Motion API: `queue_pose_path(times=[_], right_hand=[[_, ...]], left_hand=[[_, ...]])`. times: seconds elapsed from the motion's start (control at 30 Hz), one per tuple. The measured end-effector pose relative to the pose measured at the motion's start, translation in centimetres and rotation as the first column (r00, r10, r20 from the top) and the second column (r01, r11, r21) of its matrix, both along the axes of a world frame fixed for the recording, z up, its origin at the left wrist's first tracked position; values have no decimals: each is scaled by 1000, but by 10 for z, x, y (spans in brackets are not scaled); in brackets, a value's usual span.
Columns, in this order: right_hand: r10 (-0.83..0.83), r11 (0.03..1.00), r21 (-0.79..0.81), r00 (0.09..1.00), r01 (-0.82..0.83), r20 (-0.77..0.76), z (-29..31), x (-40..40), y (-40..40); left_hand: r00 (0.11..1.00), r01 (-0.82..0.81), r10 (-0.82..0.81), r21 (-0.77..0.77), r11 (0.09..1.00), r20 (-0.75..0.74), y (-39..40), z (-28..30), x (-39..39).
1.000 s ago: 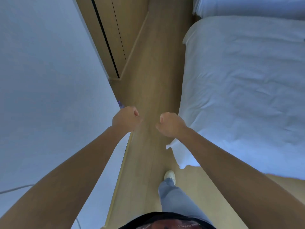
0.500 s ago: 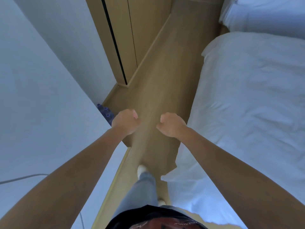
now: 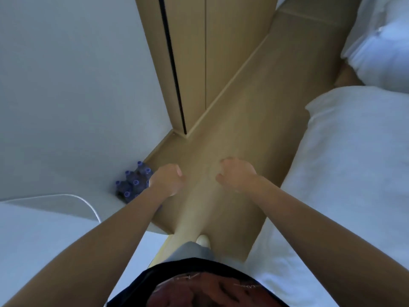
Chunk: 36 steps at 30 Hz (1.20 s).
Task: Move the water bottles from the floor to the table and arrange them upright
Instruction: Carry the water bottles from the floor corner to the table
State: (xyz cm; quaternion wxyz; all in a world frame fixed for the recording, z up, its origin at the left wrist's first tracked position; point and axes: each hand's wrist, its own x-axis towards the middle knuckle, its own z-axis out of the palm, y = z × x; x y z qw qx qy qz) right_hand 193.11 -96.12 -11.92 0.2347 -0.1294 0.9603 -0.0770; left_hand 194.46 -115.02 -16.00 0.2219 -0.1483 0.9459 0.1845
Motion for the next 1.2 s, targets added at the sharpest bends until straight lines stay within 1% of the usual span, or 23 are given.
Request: queue_pose_path(times=[0.07, 0.13, 0.2, 0.27, 0.33, 0.37, 0.43, 0.53, 0.63, 0.73, 0.8, 0.87, 0.97, 1.07, 1.2], right_hand=[[39, 999, 3, 999, -39, -20, -1, -30, -4], [117, 993, 9, 993, -117, -23, -4, -51, -12], [202, 979, 1, 979, -202, -30, -6, -70, -20], [271, 962, -15, 962, -271, -28, -7, -89, -27], [314, 948, -37, 949, -315, -25, -7, -108, -33], [343, 938, -46, 939, -343, -20, -6, -117, -34], [413, 908, -80, 911, -412, -1, -6, -140, -36], [525, 849, -85, 850, -521, 37, -4, -176, -32], [614, 788, -85, 789, -610, 31, 1, -206, -25], [697, 716, -121, 715, -688, 58, 4, -230, -22], [753, 657, -114, 656, -745, 46, 2, -246, -23], [795, 606, -101, 606, -789, 32, -1, -258, -26], [832, 554, -107, 555, -826, 25, -8, -274, -35], [867, 496, -141, 498, -857, 25, -13, -286, -52], [912, 409, -140, 408, -902, 34, -21, -302, -83]], left_hand=[[997, -39, 43, -55, 998, 70, -3, 1, -16], [994, -75, 76, -25, 997, 80, -10, -2, -30], [984, -145, 146, -19, 989, 99, -16, 0, -39], [971, -224, 225, -24, 974, 84, -20, 2, -46], [950, -313, 313, 7, 950, 12, -23, 4, -56], [943, -334, 334, 11, 943, -1, -24, 2, -61], [922, -387, 387, -5, 922, 23, -22, 2, -71], [840, -543, 542, 43, 839, 22, -11, 2, -86], [755, -656, 655, 55, 753, 36, 9, 7, -98], [642, -765, 766, 81, 639, 20, 29, 10, -109], [571, -819, 820, 86, 568, 24, 40, 12, -112], [506, -859, 862, 96, 502, 18, 48, 14, -111], [414, -905, 910, 114, 410, 13, 56, 14, -112], [346, -934, 938, 96, 344, 2, 56, 10, -116], [261, -959, 965, 121, 257, 14, 44, -2, -127]])
